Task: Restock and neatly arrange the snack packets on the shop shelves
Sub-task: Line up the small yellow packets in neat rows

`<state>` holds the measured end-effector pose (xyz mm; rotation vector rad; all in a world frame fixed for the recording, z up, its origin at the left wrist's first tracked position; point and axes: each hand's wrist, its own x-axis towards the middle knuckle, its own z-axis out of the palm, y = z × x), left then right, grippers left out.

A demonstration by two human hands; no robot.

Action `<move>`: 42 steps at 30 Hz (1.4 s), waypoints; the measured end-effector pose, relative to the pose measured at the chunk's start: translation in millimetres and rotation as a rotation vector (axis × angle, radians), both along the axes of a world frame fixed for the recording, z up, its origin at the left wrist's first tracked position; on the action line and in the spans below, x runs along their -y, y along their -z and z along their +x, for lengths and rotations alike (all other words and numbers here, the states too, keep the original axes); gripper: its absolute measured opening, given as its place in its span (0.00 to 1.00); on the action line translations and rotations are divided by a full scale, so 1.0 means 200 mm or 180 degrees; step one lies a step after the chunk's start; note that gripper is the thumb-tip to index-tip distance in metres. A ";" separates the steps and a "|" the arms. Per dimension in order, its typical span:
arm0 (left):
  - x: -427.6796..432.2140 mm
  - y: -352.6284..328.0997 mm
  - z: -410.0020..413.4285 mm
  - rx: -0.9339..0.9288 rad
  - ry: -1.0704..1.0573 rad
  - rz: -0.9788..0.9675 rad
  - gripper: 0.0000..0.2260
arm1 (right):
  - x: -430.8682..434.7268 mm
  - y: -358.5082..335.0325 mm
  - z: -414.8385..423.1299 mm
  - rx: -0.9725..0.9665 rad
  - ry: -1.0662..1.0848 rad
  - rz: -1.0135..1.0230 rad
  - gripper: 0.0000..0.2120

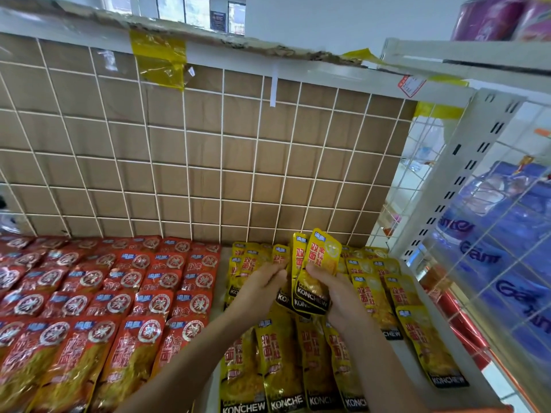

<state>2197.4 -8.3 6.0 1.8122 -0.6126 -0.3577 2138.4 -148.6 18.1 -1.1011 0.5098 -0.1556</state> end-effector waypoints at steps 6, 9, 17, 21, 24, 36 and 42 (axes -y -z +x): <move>-0.09 0.06 0.16 0.0597 -0.0742 0.1052 0.20 | 0.05 0.02 0.10 -0.0205 0.0394 -0.0489 0.17; -0.09 0.08 0.19 0.0606 -0.0635 0.1689 0.24 | 0.03 0.01 0.16 -0.0250 0.0287 -0.0915 0.10; -0.06 0.09 0.19 0.0925 -0.0771 0.2348 0.26 | 0.01 0.07 0.23 -0.0374 0.0191 -0.1525 0.08; -0.05 0.07 0.20 0.0963 -0.0871 0.2301 0.27 | -0.01 0.07 0.25 -0.0379 0.0101 -0.1752 0.11; -0.04 0.08 0.22 0.0821 -0.0913 0.1793 0.27 | -0.02 0.08 0.26 -0.0360 0.0151 -0.1682 0.16; -0.05 0.10 0.24 0.0002 -0.0999 0.0536 0.23 | 0.01 0.04 0.18 -0.0069 0.0409 -0.0917 0.05; 0.02 0.04 0.16 -0.0569 -0.0659 -0.0380 0.19 | 0.00 0.01 0.08 0.0102 0.0429 -0.0426 0.18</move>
